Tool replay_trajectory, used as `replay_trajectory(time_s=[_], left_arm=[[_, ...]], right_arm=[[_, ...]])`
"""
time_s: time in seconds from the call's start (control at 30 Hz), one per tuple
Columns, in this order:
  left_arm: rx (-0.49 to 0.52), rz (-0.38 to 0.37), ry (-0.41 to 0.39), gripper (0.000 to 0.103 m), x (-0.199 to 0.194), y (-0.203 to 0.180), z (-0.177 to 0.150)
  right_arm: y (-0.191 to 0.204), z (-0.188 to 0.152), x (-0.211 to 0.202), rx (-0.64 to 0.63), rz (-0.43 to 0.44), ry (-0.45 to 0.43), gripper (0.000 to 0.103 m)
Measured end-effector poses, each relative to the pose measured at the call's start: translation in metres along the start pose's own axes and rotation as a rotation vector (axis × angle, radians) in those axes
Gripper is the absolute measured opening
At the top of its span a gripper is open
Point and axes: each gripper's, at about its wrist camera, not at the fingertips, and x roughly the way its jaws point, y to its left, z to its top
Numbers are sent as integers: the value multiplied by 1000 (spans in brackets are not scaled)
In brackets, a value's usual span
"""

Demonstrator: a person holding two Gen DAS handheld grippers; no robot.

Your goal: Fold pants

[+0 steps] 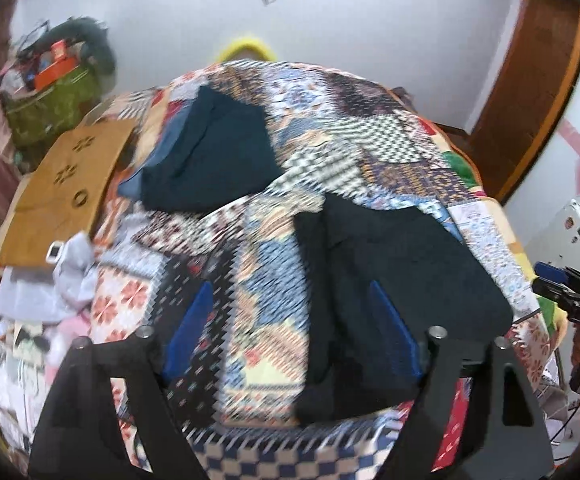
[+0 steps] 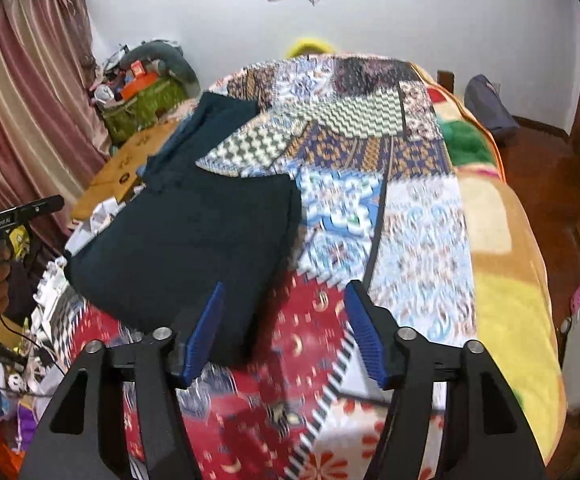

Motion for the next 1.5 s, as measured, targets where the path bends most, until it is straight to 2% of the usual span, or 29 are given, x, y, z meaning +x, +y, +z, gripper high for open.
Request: replay_trajectory(time_s=[0.17,0.4,0.5,0.57,0.7,0.8,0.9,0.93,1.0,1.13,1.27,1.4,1.5], left_arm=[[35,-48,46,83,31,-21,18],[39,-92,209,83,92,-34,22],[0,-122,272,84,113,-29,19],[-46,-152,304,88,123,-23,18],[-98,-212,353,88,138,-19,19],[-130,-266,383,87,147,-19,21],[-127,-278,387,81,149,-24,24],[-129,-281,388,79,150,-25,25],[-144,-287,387,73,152,-24,28],[-188,-301,375,57,151,-17,31],[-177,-298,348,43,141,-16,34],[-117,-271,312,36,129,-22,38],[-81,-259,269,31,117,-25,45]], right_arm=[[1,13,19,10,32,8,68],[-7,15,66,44,88,124,70],[-12,13,85,64,134,179,70],[-16,13,93,87,174,190,71],[-20,18,107,121,254,225,72],[-26,20,117,163,314,256,75],[-30,23,123,191,349,273,74],[-31,24,124,198,356,277,72],[-31,26,126,216,385,286,55],[-29,30,128,233,425,299,42],[-22,35,121,198,399,275,26],[-14,45,109,132,363,232,18],[-7,56,103,92,348,194,16]])
